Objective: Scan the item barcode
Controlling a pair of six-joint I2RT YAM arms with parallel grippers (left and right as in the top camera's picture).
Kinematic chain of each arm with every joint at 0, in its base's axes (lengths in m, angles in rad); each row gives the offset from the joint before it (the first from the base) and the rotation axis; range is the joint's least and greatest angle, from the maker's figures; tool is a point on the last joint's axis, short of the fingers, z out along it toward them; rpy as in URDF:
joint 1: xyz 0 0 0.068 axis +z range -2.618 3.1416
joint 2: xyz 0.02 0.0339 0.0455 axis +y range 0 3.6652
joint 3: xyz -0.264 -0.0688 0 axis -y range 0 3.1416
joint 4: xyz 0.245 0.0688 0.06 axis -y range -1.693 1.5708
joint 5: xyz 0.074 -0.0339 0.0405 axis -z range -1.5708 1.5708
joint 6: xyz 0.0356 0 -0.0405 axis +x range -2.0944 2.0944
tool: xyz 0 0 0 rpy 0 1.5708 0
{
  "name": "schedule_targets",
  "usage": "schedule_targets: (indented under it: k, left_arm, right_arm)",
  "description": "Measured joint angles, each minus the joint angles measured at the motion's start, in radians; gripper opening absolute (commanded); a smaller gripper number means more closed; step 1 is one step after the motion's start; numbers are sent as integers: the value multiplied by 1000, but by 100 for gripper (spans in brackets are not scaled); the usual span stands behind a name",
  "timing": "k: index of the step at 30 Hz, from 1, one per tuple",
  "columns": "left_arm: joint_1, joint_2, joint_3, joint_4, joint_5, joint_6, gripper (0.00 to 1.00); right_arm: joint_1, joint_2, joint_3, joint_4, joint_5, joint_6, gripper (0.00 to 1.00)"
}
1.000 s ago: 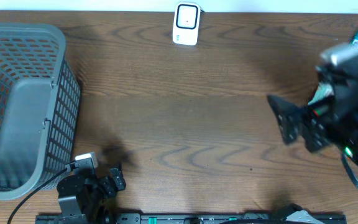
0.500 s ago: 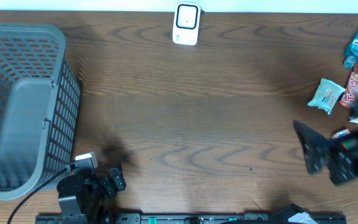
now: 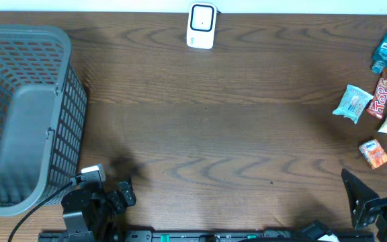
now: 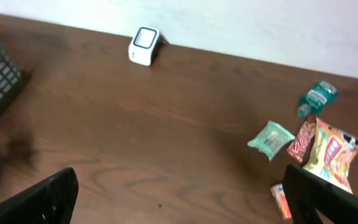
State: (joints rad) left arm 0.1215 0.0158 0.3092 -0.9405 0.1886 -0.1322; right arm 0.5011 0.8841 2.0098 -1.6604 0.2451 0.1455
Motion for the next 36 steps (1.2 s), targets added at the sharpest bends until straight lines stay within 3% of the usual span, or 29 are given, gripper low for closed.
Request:
schedule_targets:
  k: [6,18,26,36]
  left_arm:
    - [0,0,0,0,0,0,98]
    - [0,0,0,0,0,0,98]
    - [0,0,0,0,0,0,98]
    - [0,0,0,0,0,0,98]
  right_arm:
    - [0,-180,-236,116,29,12,99]
    - [0,-616,-923,640,108,-27,99]
    - [0,-640,-1246,907,131,-40,99]
    - [0,-640,-1402,1063,134,-39,99]
